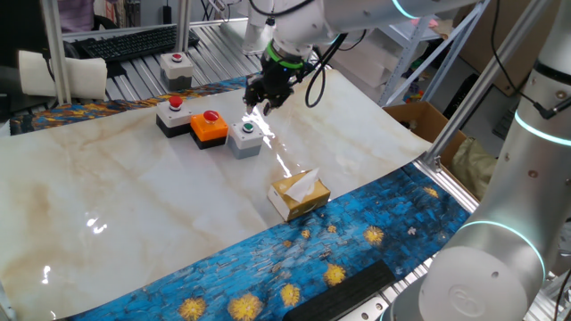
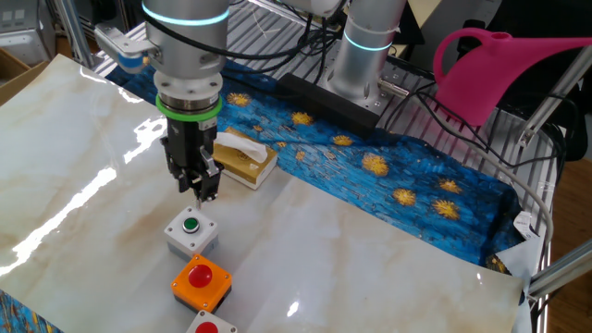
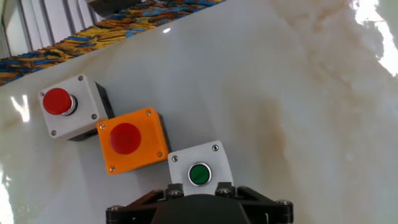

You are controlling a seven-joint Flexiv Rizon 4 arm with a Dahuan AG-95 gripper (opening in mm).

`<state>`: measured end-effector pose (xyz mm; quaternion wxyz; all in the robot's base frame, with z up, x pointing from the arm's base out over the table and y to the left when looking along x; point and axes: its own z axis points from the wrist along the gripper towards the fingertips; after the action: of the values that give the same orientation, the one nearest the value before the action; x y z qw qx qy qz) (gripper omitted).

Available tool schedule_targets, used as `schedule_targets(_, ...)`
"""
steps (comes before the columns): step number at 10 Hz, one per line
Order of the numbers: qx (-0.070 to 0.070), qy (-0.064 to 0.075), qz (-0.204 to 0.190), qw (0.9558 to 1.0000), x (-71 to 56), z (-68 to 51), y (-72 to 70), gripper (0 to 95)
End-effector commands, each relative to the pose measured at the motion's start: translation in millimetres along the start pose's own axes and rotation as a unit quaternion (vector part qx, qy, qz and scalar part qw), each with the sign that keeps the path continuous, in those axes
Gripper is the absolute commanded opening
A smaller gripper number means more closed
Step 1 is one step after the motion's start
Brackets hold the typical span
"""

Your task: Press three buttons from left to right in sequence

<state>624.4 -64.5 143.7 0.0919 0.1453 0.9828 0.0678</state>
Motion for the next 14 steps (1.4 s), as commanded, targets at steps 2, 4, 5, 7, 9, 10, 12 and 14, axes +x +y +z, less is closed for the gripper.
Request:
schedule_targets(2,-0.026,-0.004,-0.011,0.9996,-1.0,2.2,-0.6,95.0)
schedule_targets(4,-0.013,-0.020,-0.028,0.9993,-6.3,4.9,-8.5,95.0)
schedule_targets(5,-0.005,-0.029,-0.036,0.9989,-8.2,5.7,-12.7,95.0)
schedule_targets(7,0.021,-0.041,-0.058,0.9972,-10.5,5.6,-17.8,95.0)
schedule_targets(9,0.047,-0.047,-0.074,0.9950,-10.6,5.4,-17.9,95.0)
schedule_targets(10,0.050,-0.048,-0.080,0.9943,-10.7,5.4,-18.2,95.0)
schedule_targets(12,0.048,-0.048,-0.083,0.9942,-13.3,5.4,-24.4,95.0)
schedule_targets(14,0.023,-0.042,-0.076,0.9959,-16.4,7.1,-32.8,95.0)
